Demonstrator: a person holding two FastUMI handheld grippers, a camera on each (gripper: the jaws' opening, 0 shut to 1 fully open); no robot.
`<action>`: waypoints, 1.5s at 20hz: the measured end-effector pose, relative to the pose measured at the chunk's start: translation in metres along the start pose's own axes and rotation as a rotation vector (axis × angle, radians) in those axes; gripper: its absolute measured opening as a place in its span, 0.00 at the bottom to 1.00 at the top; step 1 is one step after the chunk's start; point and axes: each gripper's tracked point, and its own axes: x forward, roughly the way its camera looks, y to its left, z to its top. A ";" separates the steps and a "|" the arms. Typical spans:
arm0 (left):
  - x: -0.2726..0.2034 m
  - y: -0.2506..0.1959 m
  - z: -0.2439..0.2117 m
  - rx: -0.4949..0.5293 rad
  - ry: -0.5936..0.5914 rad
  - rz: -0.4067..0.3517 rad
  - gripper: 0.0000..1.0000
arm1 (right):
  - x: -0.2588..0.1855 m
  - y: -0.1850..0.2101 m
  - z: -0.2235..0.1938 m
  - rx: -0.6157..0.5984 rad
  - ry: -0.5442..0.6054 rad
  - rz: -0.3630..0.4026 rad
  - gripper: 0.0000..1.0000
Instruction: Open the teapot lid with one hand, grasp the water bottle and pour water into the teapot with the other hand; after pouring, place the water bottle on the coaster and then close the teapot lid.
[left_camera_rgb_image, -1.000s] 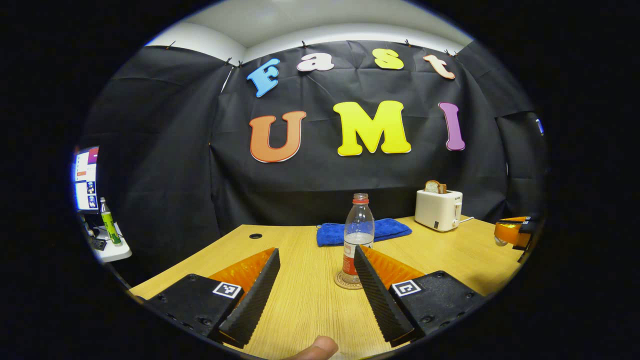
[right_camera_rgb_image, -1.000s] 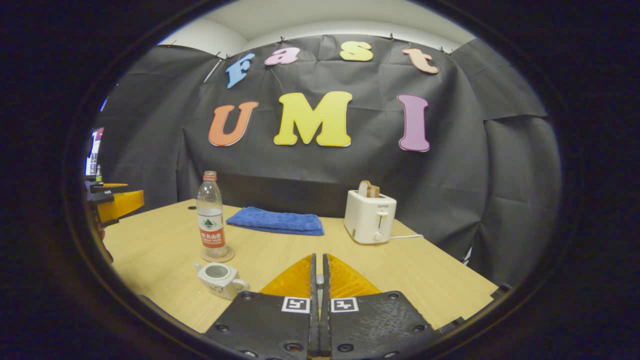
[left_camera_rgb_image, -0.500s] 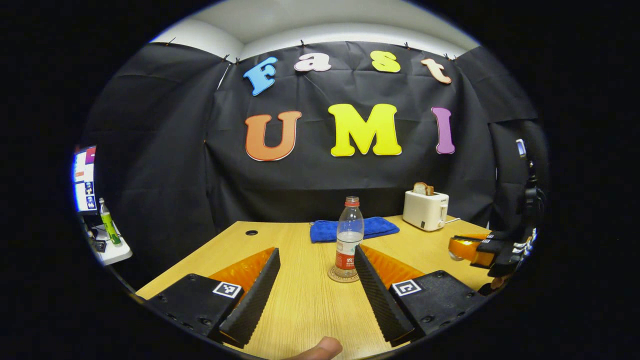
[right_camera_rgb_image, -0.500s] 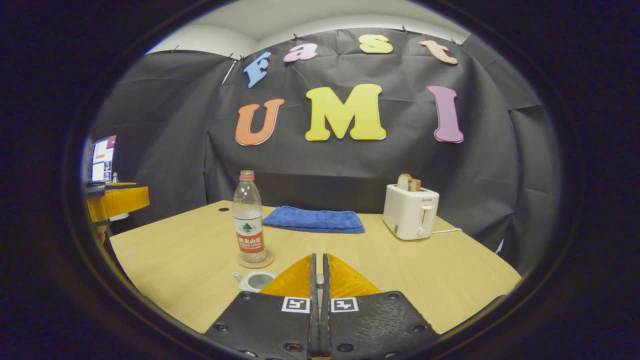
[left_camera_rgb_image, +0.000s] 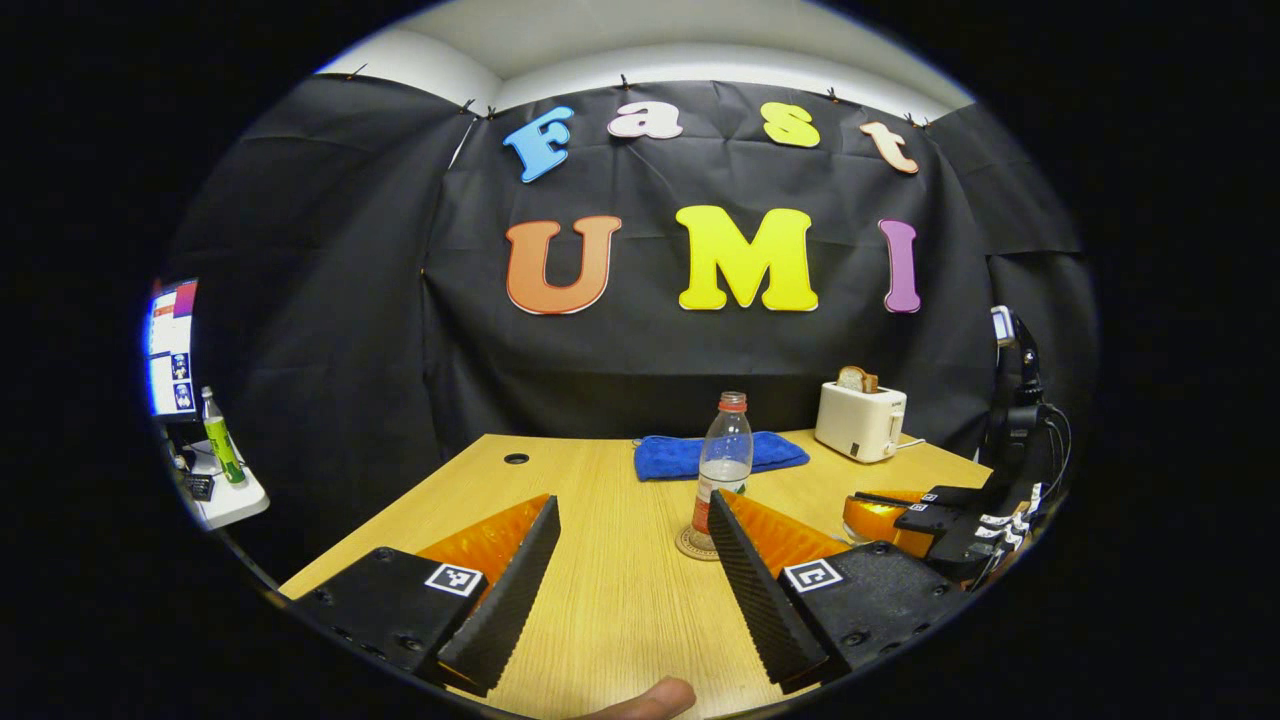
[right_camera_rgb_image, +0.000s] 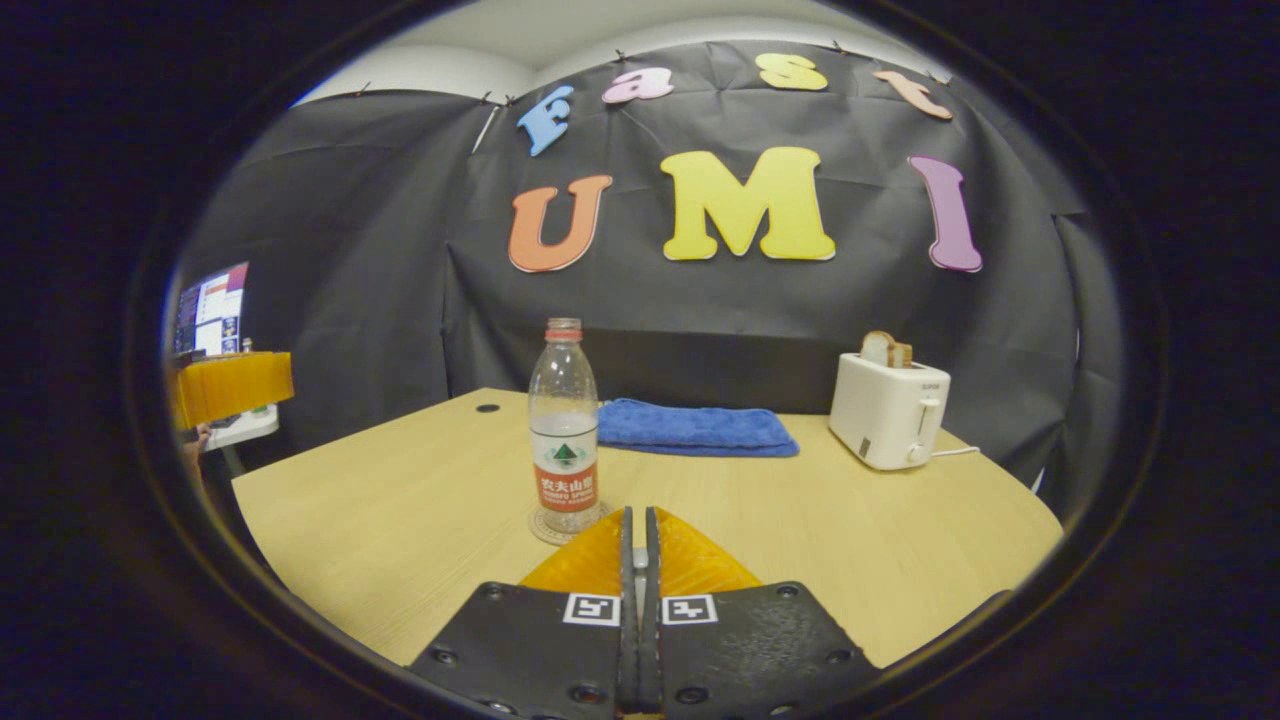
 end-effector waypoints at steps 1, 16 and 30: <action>0.000 0.003 -0.001 -0.010 0.007 0.003 0.94 | 0.002 0.004 -0.004 -0.001 0.010 0.007 0.03; 0.000 -0.003 -0.004 -0.014 0.018 -0.032 0.93 | 0.026 0.001 -0.018 0.000 0.037 -0.031 0.07; -0.014 -0.020 0.015 -0.021 -0.031 -0.055 0.93 | -0.078 -0.024 0.056 -0.016 -0.140 -0.063 0.70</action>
